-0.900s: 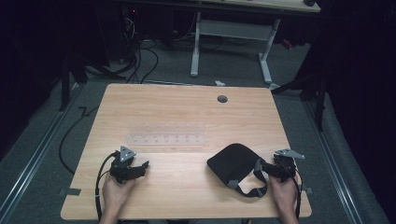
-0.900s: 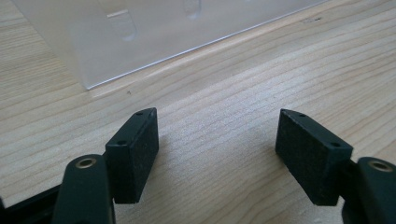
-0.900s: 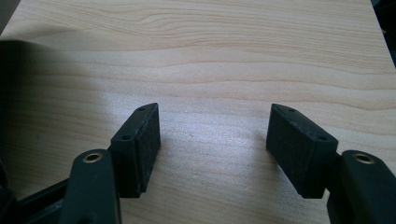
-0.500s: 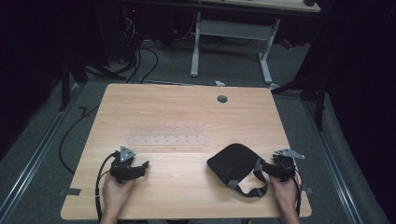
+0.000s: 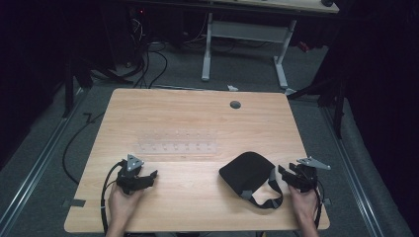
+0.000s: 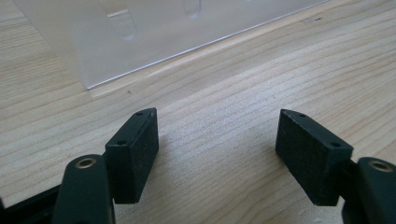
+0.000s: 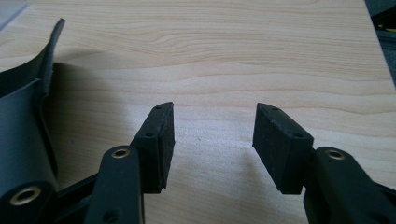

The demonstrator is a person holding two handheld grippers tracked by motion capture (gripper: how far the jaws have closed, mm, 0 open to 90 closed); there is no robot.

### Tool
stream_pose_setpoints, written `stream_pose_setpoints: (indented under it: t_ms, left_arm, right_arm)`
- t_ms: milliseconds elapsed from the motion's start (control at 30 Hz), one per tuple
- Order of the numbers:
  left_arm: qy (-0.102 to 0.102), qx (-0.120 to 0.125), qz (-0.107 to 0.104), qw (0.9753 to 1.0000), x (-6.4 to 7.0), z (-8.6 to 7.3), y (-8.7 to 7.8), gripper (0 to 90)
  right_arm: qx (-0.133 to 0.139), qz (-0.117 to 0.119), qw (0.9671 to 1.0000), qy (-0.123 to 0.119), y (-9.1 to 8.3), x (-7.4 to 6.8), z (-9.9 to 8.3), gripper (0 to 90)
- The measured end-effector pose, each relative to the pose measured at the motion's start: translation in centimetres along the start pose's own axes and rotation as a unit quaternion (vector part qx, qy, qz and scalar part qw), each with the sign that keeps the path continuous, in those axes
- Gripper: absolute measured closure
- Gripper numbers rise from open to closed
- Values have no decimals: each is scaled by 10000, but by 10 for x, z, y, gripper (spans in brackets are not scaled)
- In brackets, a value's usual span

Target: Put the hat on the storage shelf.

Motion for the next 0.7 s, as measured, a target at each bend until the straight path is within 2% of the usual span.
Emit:
stream_pose_setpoints:
  t_ms: [33, 67, 267, 433, 467, 600, 700]
  left_arm:
    - [0, 0, 0, 10000, 0, 0, 0, 306]
    - [-1, 1, 0, 10000, 0, 0, 0, 306]
    - [-2, -1, 2, 10000, 0, 0, 0, 306]
    - [0, 8, 4, 10000, 0, 0, 0, 306]
    - [-3, 1, 2, 10000, 0, 0, 0, 306]
    - [-10, 9, 1, 10000, 0, 0, 0, 306]
    - [-8, 10, 1, 10000, 0, 0, 0, 305]
  right_arm:
    - [0, 0, 10000, 0, 0, 0, 0, 498]
    - [151, 84, 9998, -18, -5, 0, 1, 505]
    - [286, 237, 9993, 6, -18, 0, 2, 510]
    - [325, 397, 9987, -12, -25, -6, 3, 507]
    - [380, 489, 9981, 12, -30, -10, 4, 502]
    - [487, 616, 9969, -26, -39, -17, 7, 490]
    - [573, 651, 9962, -60, -43, -20, 9, 489]
Point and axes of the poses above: each handheld gripper's, and its own axes: y roughly forward along the jaws, z roughly out of its top, x roughly to its right, the point moved 8 cm from there along y, roughly forward along the jaws, and after that the axes turned 9 degrees about -x, right-handed, at the moved point
